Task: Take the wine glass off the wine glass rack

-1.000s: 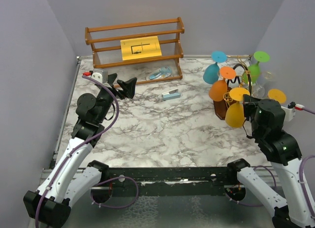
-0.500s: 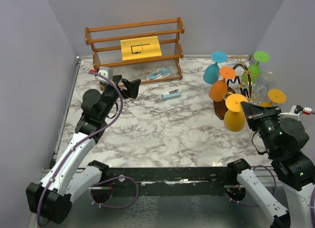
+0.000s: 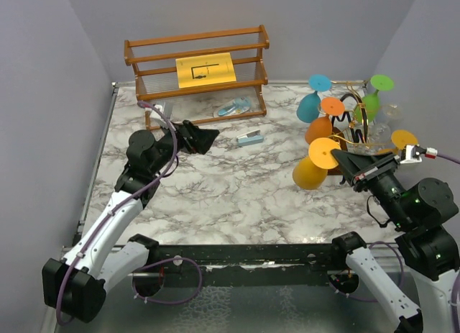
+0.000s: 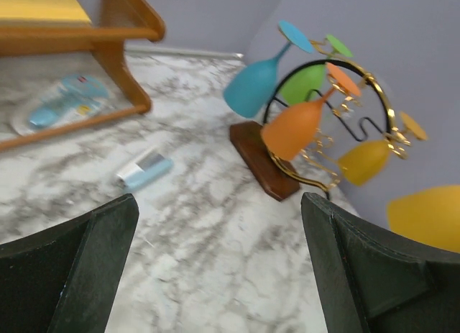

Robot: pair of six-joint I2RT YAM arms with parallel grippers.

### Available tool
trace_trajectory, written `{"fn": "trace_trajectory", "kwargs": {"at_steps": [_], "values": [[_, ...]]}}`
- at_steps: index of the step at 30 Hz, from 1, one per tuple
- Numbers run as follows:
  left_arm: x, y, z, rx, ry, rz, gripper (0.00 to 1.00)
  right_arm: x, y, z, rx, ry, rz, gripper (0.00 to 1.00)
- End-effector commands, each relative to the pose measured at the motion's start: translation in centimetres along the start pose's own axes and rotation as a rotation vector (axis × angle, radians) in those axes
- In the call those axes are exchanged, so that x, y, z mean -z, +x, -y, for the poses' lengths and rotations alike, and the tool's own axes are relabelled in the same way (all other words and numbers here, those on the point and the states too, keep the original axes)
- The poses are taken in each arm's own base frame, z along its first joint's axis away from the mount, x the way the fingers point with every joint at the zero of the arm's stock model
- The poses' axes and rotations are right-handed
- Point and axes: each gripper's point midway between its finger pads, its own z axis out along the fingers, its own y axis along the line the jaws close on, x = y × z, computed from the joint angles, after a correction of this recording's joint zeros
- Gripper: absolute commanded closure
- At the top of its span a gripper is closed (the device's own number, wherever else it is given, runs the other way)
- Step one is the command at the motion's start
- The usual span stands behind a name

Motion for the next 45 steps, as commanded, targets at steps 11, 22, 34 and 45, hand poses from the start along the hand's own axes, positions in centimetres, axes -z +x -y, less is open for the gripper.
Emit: {"fn": "trace_trajectory", "kwargs": {"at_steps": [11, 22, 34, 45], "values": [[6.9, 2.7, 12.4, 0.686, 0.568, 0.004, 0.01, -1.6, 3.2, -7.9, -0.262, -0.381, -0.275, 0.99], [6.8, 3.3, 18.9, 0.753, 0.776, 0.051, 0.06, -1.4, 3.5, -7.9, -0.366, -0.440, -0.315, 0.99], [7.2, 2.4, 21.3, 0.806, 0.871, 0.068, 0.14, -2.0, 4.0, -6.2, -0.445, -0.428, -0.337, 0.99], [8.6, -0.4, 22.8, 0.898, 0.990, 0.123, 0.37, -2.7, 4.1, -4.5, -0.498, -0.408, -0.324, 0.99]]}}
